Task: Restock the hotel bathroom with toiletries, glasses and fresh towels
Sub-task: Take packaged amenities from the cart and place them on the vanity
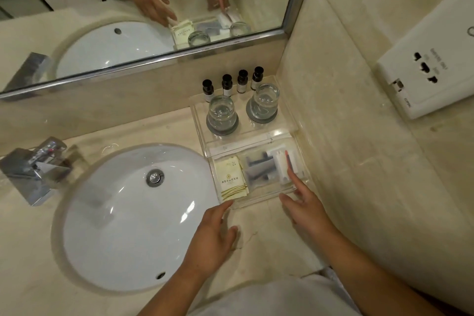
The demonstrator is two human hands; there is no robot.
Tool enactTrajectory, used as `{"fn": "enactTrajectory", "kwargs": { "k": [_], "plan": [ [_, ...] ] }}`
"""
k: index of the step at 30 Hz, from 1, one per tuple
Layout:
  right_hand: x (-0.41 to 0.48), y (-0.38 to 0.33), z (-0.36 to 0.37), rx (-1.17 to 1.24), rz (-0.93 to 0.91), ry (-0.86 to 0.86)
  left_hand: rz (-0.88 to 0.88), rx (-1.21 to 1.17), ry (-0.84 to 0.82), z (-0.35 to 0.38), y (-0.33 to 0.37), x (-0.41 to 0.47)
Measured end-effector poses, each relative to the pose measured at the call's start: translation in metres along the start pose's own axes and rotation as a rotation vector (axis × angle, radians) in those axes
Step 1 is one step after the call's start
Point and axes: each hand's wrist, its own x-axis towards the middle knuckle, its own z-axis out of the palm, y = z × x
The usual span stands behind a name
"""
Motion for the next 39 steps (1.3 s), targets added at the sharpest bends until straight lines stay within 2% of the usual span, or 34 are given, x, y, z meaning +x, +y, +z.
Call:
{"fn": "enactTrajectory", "kwargs": {
  "k": [5, 9, 17, 39],
  "plan": [
    [0.009, -0.005, 0.003, -0.030, 0.044, 0.002, -0.038, -0.051, 0.002, -0.001, 0.001, 0.005],
    [0.014, -0.010, 0.011, -0.028, 0.059, 0.076, -0.029, -0.072, 0.043, -0.006, 0.002, 0.010],
    [0.029, -0.026, 0.016, -0.133, 0.068, 0.074, -0.033, -0.010, 0.074, -0.021, 0.010, 0.029],
    [0.046, -0.043, 0.011, -0.286, 0.082, 0.087, -0.116, 0.058, 0.015, -0.016, 0.030, 0.040]
  ]
}}
